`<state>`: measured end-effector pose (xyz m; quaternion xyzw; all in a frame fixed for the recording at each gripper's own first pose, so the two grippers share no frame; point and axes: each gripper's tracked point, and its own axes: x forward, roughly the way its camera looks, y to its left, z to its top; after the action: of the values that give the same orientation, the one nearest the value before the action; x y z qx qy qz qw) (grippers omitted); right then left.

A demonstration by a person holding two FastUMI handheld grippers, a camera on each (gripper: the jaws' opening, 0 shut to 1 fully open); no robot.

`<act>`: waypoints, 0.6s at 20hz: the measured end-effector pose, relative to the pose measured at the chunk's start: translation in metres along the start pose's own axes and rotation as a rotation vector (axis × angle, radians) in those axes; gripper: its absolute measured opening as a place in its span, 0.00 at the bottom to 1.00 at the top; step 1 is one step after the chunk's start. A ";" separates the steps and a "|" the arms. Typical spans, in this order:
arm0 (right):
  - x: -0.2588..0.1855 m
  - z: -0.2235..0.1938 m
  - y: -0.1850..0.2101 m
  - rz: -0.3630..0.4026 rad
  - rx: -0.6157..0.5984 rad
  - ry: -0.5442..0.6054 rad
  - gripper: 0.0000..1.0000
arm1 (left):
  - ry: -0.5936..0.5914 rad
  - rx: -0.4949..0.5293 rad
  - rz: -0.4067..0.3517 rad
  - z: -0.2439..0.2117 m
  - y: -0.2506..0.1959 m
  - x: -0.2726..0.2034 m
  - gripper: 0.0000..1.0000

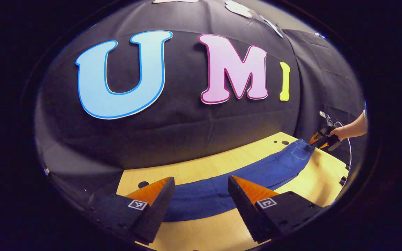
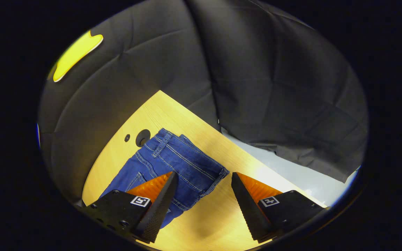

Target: Grasp the waist and the cuffs of the jeans and fold them to make the two legs overlap; first hold the waist and fold one-third of the jeans toward the cuffs, then hold the cuffs and fold the remaining one-third in the same direction to finish folding.

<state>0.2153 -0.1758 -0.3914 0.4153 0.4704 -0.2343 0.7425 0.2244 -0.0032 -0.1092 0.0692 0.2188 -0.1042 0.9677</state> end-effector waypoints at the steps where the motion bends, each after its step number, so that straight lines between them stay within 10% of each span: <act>1: 0.002 0.000 0.000 -0.005 0.006 0.003 0.98 | 0.004 0.003 0.005 0.001 0.000 -0.001 0.98; 5: -0.001 0.007 0.005 0.010 0.023 -0.028 0.97 | 0.019 0.021 0.015 -0.002 -0.001 -0.001 0.98; 8: 0.004 0.003 0.008 0.052 0.022 -0.009 0.46 | 0.037 0.049 0.034 -0.009 -0.001 0.000 0.98; 11: -0.002 0.016 0.018 0.078 0.076 -0.065 0.26 | 0.050 0.041 0.021 -0.016 -0.004 0.000 0.98; 12: -0.004 0.016 0.023 0.084 0.054 -0.074 0.05 | 0.052 0.040 0.021 -0.017 -0.005 0.000 0.98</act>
<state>0.2384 -0.1775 -0.3753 0.4457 0.4185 -0.2308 0.7569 0.2163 -0.0050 -0.1245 0.0933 0.2408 -0.0966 0.9612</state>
